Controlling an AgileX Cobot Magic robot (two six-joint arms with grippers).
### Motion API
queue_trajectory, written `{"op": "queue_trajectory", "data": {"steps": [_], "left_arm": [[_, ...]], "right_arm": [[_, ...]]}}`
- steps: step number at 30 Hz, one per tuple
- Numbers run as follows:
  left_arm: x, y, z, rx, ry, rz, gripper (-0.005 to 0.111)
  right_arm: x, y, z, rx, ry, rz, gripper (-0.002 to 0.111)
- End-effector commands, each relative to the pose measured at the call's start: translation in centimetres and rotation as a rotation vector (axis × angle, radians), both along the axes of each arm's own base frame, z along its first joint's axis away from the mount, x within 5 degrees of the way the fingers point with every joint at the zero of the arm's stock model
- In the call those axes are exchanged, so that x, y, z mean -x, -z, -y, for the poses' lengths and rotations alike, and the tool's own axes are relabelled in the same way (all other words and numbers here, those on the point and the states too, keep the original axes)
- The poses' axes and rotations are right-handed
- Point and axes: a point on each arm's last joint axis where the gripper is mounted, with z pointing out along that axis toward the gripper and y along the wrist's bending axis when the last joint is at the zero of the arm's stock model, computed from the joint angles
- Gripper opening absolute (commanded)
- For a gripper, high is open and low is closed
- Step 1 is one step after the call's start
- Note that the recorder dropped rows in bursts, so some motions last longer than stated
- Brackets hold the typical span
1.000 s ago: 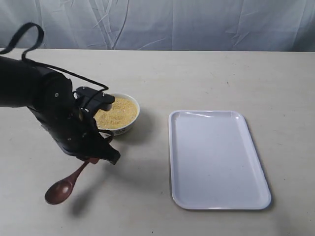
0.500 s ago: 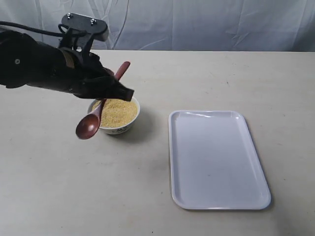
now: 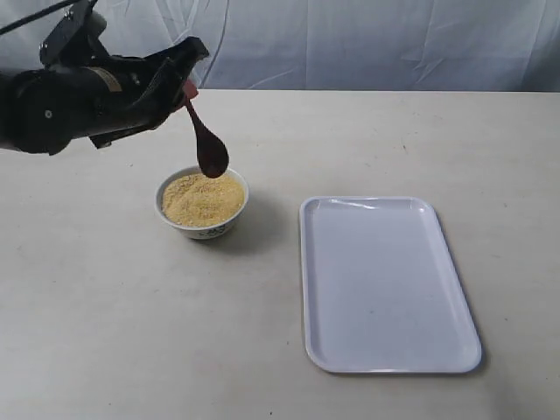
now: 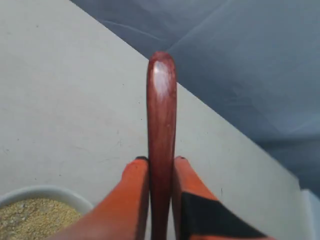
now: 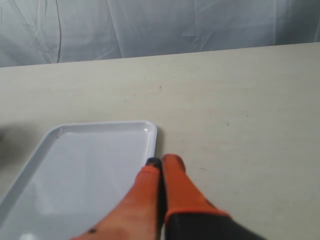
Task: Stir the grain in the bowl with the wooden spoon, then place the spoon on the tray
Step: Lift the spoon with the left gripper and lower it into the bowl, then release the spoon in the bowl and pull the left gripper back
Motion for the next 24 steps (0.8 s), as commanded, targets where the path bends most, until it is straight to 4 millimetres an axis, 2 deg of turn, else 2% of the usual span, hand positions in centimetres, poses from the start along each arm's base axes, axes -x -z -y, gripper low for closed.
{"op": "queue_trajectory", "data": {"steps": [1,6,13,24], "left_arm": [[-0.6,2.7,-0.7,0.157,-0.191,-0.068,0.000],[-0.4,4.9,-1.3,0.170,-0.276,-0.114,0.000],[-0.5,7.3,-1.2,0.134,-0.284,-0.177,0.000],[-0.4,7.9,-1.2,0.123,-0.290,-0.219,0.000]], "right_arm": [[0.0,0.0,0.0,0.000,-0.003,0.010,0.000],[0.0,0.0,0.0,0.000,-0.003,0.010,0.000],[0.0,0.0,0.0,0.000,-0.003,0.010,0.000],[0.0,0.0,0.0,0.000,-0.003,0.010,0.000]]}}
